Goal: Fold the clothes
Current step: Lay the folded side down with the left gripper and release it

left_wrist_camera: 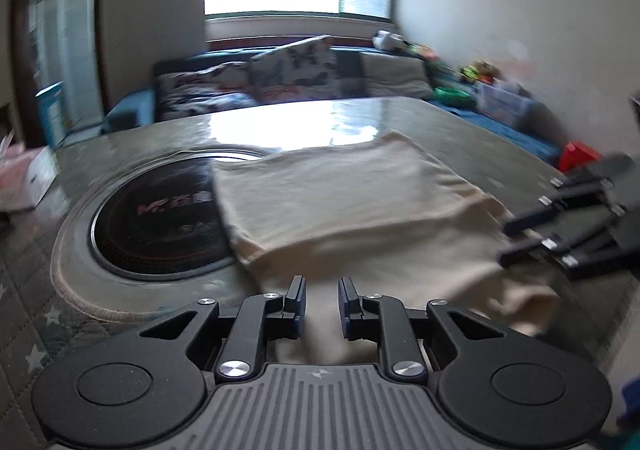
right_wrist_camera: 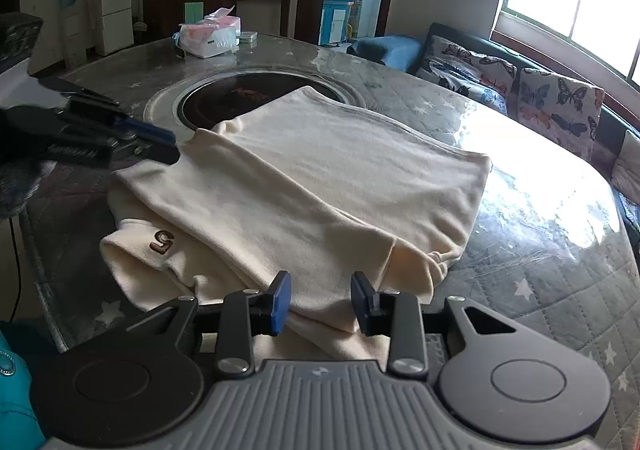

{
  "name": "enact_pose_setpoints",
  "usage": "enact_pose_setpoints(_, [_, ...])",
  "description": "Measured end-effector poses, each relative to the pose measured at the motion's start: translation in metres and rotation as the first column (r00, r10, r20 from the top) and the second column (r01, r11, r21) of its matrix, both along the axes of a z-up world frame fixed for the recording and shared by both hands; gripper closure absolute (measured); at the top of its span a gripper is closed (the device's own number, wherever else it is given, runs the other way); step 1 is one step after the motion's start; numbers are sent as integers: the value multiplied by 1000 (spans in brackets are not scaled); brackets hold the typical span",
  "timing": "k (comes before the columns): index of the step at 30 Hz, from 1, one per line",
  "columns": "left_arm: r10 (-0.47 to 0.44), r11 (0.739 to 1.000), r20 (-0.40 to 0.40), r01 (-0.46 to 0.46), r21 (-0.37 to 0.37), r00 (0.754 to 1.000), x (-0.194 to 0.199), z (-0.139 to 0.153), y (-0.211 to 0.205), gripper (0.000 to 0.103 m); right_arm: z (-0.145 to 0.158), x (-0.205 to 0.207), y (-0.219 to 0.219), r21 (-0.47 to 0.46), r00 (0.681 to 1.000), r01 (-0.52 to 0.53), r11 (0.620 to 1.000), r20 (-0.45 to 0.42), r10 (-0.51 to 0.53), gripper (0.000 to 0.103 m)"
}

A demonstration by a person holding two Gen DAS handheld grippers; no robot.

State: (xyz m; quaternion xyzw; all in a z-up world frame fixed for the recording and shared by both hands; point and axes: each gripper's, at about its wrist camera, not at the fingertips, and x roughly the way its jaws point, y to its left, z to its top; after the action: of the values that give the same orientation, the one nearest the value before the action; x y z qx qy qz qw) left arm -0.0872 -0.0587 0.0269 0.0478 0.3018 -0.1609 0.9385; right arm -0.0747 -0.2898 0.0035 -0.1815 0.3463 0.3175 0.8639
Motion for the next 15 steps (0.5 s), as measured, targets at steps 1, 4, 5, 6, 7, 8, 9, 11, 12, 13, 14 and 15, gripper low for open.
enact_pose_setpoints(1, [-20,1000,1,20,12,1000,-4,0,-2,84,0,-1,0,-1,1000,-1,1000,2,1,70])
enact_pose_setpoints(4, [-80,995,9,79,59,997,-19,-1,-8,84,0,-4,-2,-4,1000,-4,1000,8,4,70])
enact_pose_setpoints(5, [-99,992,12,98,77,995,-23,-1,-8,80,2,-5,-3,-4,1000,-6,1000,10,6,70])
enact_pose_setpoints(6, [-118,989,16,116,95,993,-28,-2,-9,71,4,-7,-5,-4,1000,-7,1000,12,7,70])
enact_pose_setpoints(7, [-138,984,21,135,116,990,-33,-2,-10,67,6,-8,-6,-4,1000,-9,1000,14,9,69])
enact_pose_setpoints(8, [-162,977,30,156,146,986,-38,-3,-11,64,7,-10,-8,-4,1000,-11,1000,16,11,69])
enact_pose_setpoints(9, [-184,969,38,175,174,982,-43,-4,-12,64,9,-11,-9,-4,1000,-12,1000,18,12,67])
enact_pose_setpoints(11, [-217,955,44,203,218,975,-48,-9,-16,64,13,-15,-11,-10,1000,-19,1000,24,19,62])
enact_pose_setpoints(12, [-230,947,48,213,239,972,-49,-12,-19,64,14,-17,-11,-19,999,-25,1000,29,25,60])
enact_pose_setpoints(13, [-243,939,58,220,264,968,-50,-16,-22,64,14,-19,-12,-29,999,-32,999,32,33,57])
enact_pose_setpoints(14, [-257,932,67,228,281,964,-51,-19,-26,64,15,-23,-11,-40,998,-45,998,35,47,54])
enact_pose_setpoints(15, [-270,925,76,237,296,960,-52,-21,-30,64,15,-26,-11,-52,997,-58,997,39,60,52])
